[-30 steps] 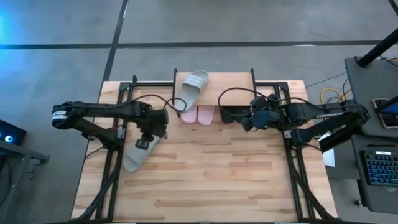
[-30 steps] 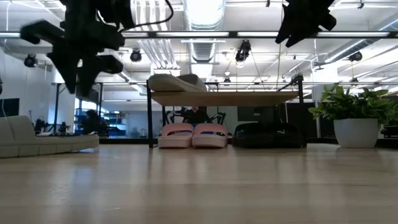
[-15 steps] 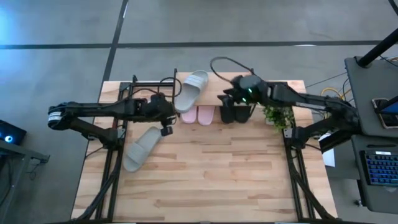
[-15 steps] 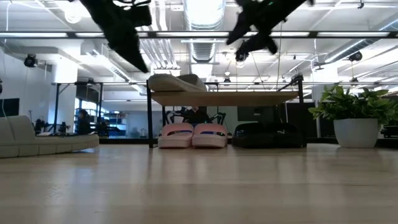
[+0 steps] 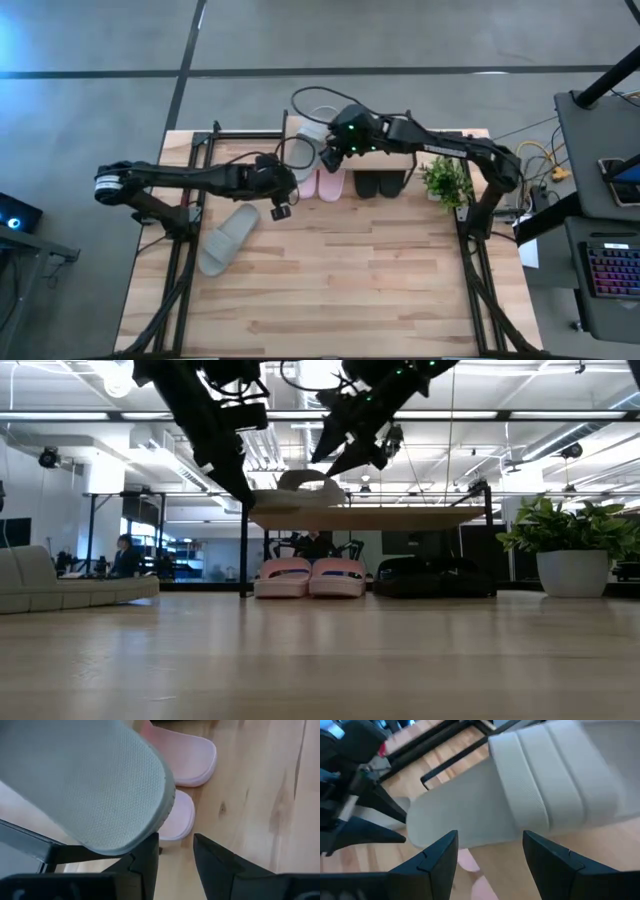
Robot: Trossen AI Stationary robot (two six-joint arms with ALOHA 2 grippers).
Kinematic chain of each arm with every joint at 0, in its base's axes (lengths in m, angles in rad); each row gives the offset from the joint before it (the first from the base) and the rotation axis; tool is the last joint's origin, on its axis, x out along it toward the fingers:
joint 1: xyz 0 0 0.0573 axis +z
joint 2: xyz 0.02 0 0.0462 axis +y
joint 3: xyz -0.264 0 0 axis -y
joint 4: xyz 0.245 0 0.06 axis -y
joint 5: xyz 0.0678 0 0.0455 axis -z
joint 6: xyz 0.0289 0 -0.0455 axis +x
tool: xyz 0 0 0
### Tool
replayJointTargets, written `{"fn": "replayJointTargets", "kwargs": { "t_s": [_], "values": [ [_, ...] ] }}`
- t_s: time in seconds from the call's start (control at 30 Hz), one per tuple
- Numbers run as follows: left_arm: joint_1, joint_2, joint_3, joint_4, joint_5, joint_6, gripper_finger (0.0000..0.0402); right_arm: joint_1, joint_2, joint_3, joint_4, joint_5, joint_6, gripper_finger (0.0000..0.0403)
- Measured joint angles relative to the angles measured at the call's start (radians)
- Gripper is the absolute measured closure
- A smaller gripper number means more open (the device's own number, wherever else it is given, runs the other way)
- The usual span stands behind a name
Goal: Pick and place slides into the shelf
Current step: Put the left gray slide on the shelf
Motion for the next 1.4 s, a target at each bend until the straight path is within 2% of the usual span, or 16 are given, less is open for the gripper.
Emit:
{"fn": "replayJointTargets", "kwargs": {
  "t_s": [0.17, 0.37, 0.53, 0.73, 1.13, 1.4],
  "values": [
    [0.001, -0.012, -0.001, 0.069, -0.008, 0.0, 0.0292, -0.006, 0.055, 0.06, -0.081, 0.062, -0.043, 0.0188],
    [0.003, -0.055, -0.001, 0.147, -0.012, 0.01, 0.0292, -0.016, 0.046, 0.064, -0.071, 0.11, -0.066, 0.0188],
    [0.003, -0.058, -0.001, 0.129, -0.009, 0.033, 0.0292, -0.025, 0.012, 0.064, -0.092, 0.131, -0.111, 0.0188],
    [0.003, -0.058, -0.001, 0.122, -0.009, 0.026, 0.0292, -0.052, -0.025, 0.06, -0.238, 0.179, -0.149, 0.0188],
    [0.003, -0.053, -0.001, 0.122, -0.006, 0.025, 0.0292, -0.133, 0.105, 0.051, -0.2, 0.164, -0.191, 0.0188],
    [0.003, -0.052, -0.001, 0.123, -0.005, 0.024, 0.0292, -0.131, 0.125, 0.065, -0.052, 0.153, -0.193, 0.0188]
  ]
}}
